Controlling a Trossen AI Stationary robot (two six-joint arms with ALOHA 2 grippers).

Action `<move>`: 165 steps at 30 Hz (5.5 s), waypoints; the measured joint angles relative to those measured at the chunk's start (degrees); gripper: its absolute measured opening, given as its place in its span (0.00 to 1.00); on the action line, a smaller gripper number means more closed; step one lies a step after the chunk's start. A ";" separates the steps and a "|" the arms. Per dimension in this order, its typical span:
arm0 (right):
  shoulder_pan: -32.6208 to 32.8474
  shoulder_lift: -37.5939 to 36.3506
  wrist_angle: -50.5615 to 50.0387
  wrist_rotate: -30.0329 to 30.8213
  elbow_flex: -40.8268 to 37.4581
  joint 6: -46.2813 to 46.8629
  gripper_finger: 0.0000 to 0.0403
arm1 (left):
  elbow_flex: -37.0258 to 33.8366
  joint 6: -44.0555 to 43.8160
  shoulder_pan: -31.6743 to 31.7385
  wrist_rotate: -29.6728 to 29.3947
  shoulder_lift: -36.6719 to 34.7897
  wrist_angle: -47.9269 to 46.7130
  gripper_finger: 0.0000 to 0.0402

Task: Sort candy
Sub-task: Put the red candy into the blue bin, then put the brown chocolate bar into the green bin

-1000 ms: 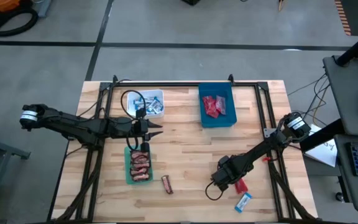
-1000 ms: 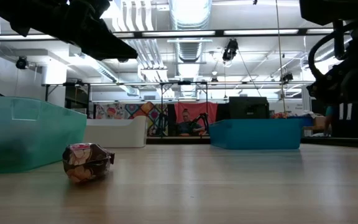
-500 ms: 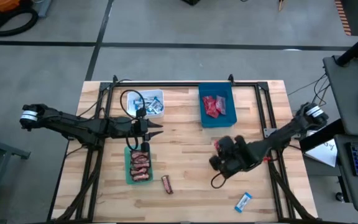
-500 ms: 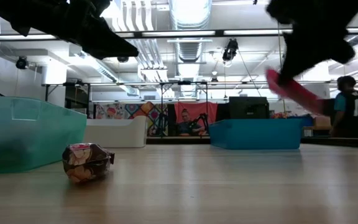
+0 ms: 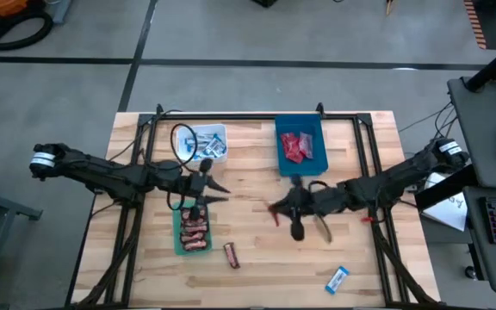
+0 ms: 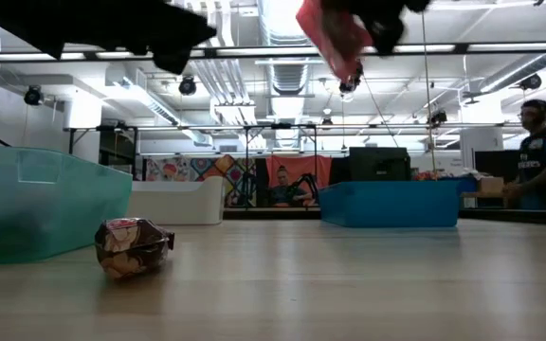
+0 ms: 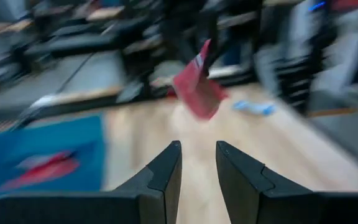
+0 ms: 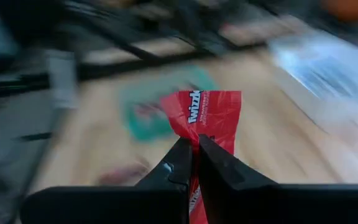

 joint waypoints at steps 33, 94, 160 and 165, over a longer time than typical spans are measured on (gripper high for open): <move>-5.06 2.84 19.01 17.95 -6.13 -14.36 0.03 | 8.50 -8.65 4.80 13.76 22.03 -3.85 0.31; 7.04 5.47 -7.08 14.45 -0.72 23.29 0.50 | 10.83 -5.33 -16.78 1.92 15.54 -10.79 0.35; 19.46 25.61 8.88 24.62 8.94 12.24 0.50 | 39.32 -23.44 -25.02 -11.17 25.65 -68.52 0.01; 19.46 25.61 8.89 24.62 8.90 12.24 0.50 | 33.33 -42.13 -27.73 -16.96 19.73 -74.10 0.01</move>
